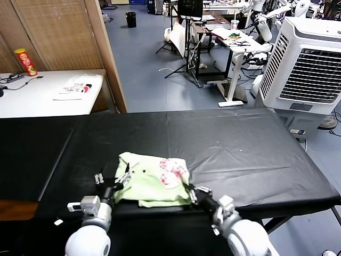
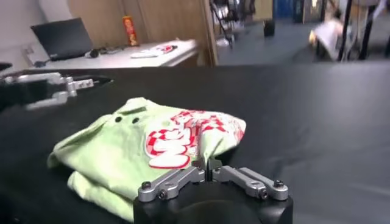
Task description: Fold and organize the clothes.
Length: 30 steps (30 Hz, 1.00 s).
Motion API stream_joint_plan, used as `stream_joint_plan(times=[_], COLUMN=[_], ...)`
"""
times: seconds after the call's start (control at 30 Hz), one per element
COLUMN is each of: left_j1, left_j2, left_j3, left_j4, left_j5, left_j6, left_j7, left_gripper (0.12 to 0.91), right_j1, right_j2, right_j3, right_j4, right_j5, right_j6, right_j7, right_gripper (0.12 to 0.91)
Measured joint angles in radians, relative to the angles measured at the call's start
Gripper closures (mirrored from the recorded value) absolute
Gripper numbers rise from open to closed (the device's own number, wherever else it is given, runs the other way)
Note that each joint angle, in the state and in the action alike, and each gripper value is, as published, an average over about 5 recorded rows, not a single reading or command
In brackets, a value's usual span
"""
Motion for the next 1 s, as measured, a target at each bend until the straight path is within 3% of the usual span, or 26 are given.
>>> stream_joint_plan(times=[0.1, 0.17, 0.37, 0.47, 0.57, 1.0], left_j1=[0.002, 0.001, 0.001, 0.005, 0.009, 0.044], left_j2=[0.007, 0.010, 0.014, 0.015, 0.014, 0.010], left_j3=[0.001, 0.001, -0.002, -0.007, -0.011, -0.023], left_j4=[0.002, 0.004, 0.008, 0.011, 0.017, 0.031], left_j5=[-0.006, -0.011, -0.022, -0.023, -0.023, -0.032], left_j6=[-0.002, -0.003, -0.005, -0.011, -0.016, -0.062], left_j7=[0.000, 0.000, 0.001, 0.001, 0.001, -0.005], left_gripper=[0.232, 0.232, 0.232, 0.232, 0.232, 0.232], right_j1=[-0.040, -0.058, -0.059, -0.043, -0.015, 0.087], right_j2=[-0.030, -0.048, -0.105, -0.115, -0.106, -0.012], right_j3=[0.034, 0.054, 0.103, 0.106, 0.094, 0.040], right_j4=[-0.002, 0.002, 0.027, 0.031, 0.020, -0.124], right_j5=[-0.059, -0.089, -0.106, -0.083, -0.082, -0.274], right_j6=[0.051, 0.080, 0.140, 0.143, 0.135, 0.126], right_j7=[-0.019, -0.036, -0.070, -0.049, -0.020, 0.032], right_gripper=[0.883, 0.839, 0.528, 0.363, 0.256, 0.227])
